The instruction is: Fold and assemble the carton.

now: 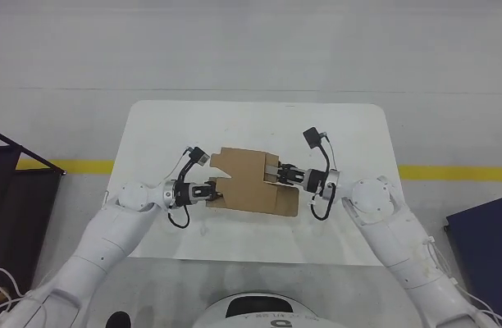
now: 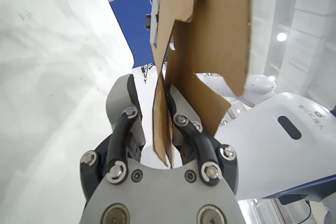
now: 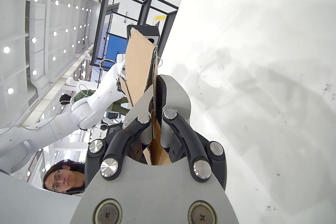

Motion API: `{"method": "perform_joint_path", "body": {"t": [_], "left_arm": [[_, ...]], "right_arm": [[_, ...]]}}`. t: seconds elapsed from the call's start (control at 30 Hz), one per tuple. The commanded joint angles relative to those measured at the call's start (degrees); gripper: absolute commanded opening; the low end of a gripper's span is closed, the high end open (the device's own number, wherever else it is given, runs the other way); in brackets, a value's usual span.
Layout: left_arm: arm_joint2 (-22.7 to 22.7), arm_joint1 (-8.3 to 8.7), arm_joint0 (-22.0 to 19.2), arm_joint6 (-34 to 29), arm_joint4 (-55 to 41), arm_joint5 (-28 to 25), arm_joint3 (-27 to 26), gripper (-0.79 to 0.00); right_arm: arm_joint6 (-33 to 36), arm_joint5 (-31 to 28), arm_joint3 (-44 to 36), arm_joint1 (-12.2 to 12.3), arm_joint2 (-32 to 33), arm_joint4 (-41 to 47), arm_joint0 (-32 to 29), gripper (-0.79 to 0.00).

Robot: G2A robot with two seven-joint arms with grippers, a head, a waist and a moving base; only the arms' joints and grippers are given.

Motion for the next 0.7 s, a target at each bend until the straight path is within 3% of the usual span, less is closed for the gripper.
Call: {"method": "perform_joint_path", "body": {"t": [0.0,0.43,0.5,0.57,0.67], "left_arm": [[0.47,0.17,-0.08,-0.30,-1.36,0.31,-0.26,-0.773],[2.59,0.79,-0.99,-0.31,-6.75,0.32,-0.29,-0.785],[2.32,0.85,-0.84,-1.01,-9.14,1.01,-0.78,-0.785],[1.68,0.91,-0.67,-1.84,-11.42,1.85,-0.95,-0.785],[0.57,0.83,-0.37,-3.46,-14.58,3.46,-1.02,-0.785]], "right_arm": [[-0.09,-0.03,-0.13,0.04,0.11,0.11,-0.20,-0.785],[0.42,-1.03,-1.70,0.40,1.10,1.52,-1.72,-0.785],[0.43,-1.22,-1.95,0.45,1.27,1.76,-1.93,-0.662],[0.23,-1.43,-2.26,0.50,1.53,2.16,-2.16,-0.437],[0.30,-2.03,-3.05,0.60,2.11,3.39,-2.67,-0.397]]}}
